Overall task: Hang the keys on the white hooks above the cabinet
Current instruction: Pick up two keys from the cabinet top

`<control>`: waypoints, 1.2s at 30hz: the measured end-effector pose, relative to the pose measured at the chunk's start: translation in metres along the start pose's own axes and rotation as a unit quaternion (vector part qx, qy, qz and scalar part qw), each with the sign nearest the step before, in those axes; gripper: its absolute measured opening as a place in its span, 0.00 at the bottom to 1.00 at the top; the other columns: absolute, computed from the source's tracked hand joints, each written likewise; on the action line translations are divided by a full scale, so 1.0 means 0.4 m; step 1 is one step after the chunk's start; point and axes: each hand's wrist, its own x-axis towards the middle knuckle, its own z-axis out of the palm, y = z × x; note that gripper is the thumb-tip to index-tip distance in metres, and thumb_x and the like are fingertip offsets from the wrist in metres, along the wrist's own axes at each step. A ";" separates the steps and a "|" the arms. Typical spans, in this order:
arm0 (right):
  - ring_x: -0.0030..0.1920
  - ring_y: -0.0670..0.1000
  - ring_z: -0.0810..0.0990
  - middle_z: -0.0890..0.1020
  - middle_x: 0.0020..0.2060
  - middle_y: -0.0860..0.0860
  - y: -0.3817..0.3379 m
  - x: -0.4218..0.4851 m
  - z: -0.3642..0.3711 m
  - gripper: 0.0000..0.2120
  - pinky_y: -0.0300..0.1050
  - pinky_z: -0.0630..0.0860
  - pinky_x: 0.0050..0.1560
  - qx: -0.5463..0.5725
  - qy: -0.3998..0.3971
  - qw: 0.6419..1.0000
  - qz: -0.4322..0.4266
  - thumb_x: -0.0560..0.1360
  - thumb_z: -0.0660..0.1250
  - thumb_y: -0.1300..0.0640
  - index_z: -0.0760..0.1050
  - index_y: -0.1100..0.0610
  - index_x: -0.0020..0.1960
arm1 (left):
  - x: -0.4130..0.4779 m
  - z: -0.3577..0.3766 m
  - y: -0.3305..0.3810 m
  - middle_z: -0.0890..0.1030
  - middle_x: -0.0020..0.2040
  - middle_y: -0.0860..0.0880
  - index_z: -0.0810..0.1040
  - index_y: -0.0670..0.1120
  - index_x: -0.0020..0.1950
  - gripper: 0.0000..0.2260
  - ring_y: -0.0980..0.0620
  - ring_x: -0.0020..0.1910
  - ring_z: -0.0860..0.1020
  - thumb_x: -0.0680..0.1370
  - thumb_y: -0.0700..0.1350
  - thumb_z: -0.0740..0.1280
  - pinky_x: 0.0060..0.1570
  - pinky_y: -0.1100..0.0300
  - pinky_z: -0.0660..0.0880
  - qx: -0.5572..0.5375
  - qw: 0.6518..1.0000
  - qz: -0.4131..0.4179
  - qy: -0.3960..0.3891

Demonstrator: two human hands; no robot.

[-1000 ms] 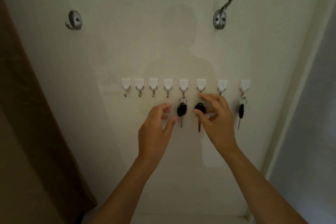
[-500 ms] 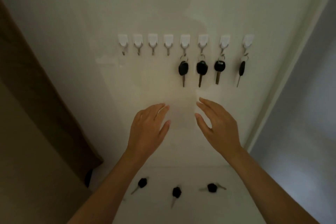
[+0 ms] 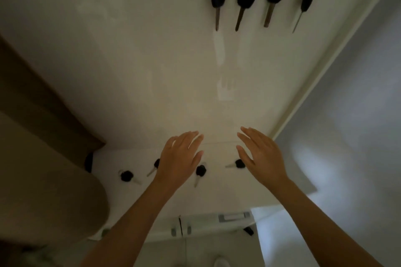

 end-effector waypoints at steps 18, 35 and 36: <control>0.67 0.54 0.73 0.73 0.68 0.54 0.231 -0.163 0.265 0.31 0.50 0.76 0.61 0.109 -0.258 0.957 -0.075 0.81 0.44 0.41 0.73 0.61 0.67 | -0.176 0.254 0.107 0.80 0.62 0.44 0.77 0.43 0.65 0.18 0.47 0.58 0.80 0.76 0.47 0.64 0.48 0.51 0.79 -0.003 0.959 -0.184 -0.214; 0.74 0.42 0.57 0.67 0.71 0.44 0.232 -0.104 0.318 0.16 0.40 0.57 0.73 0.305 -0.324 0.888 -0.118 0.78 0.62 0.57 0.74 0.54 0.65 | -0.166 0.256 0.170 0.77 0.66 0.47 0.73 0.46 0.68 0.24 0.49 0.62 0.78 0.76 0.53 0.53 0.53 0.52 0.77 0.028 0.926 -0.242 -0.288; 0.72 0.42 0.59 0.69 0.70 0.46 0.225 -0.103 0.321 0.18 0.40 0.59 0.72 0.306 -0.301 0.897 -0.105 0.77 0.63 0.59 0.74 0.55 0.66 | -0.167 0.255 0.169 0.77 0.66 0.47 0.74 0.46 0.68 0.24 0.49 0.62 0.78 0.76 0.53 0.53 0.53 0.52 0.77 0.032 0.926 -0.244 -0.287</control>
